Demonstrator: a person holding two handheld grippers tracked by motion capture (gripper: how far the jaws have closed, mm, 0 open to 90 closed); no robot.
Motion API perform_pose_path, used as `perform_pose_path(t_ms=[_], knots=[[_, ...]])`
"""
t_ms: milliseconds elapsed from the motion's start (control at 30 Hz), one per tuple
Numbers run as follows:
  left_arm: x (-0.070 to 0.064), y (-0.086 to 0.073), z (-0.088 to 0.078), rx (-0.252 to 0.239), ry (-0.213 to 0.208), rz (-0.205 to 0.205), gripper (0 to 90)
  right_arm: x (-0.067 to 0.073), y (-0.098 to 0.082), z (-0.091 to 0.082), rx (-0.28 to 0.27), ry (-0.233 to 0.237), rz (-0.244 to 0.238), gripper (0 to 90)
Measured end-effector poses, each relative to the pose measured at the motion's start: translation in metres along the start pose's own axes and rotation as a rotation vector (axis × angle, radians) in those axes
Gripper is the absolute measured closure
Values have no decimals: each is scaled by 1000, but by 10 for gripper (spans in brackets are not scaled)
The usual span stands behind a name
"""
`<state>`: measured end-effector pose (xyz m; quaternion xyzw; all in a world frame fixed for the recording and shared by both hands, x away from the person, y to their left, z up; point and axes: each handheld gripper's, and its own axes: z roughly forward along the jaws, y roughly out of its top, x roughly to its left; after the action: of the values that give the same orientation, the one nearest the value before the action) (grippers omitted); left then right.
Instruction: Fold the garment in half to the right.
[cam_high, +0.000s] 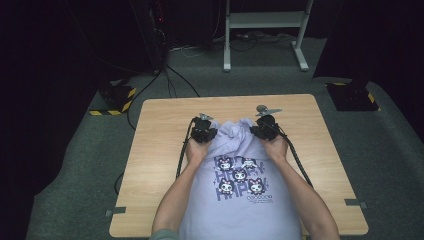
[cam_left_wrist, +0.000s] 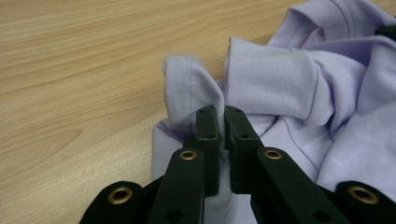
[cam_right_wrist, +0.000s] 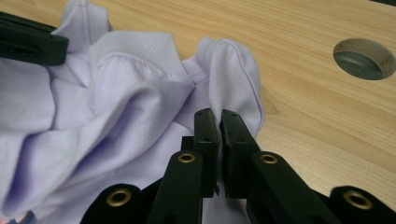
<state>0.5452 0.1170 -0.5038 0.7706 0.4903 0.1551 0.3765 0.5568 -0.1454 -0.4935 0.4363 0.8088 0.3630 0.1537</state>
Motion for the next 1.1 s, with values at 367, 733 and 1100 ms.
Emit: perform_pose_path(t_ms=[367, 733, 1100], knots=[[-13, 33, -31, -158, -10, 36, 860, -6, 34, -22, -114, -12, 2, 864], [-65, -47, -82, -87, -55, 167, 858, 32, -40, -82, -122, 14, -146, 862], [-69, -89, -63, 32, -78, 135, 857, 44, -98, -66, -1, 76, -113, 861]])
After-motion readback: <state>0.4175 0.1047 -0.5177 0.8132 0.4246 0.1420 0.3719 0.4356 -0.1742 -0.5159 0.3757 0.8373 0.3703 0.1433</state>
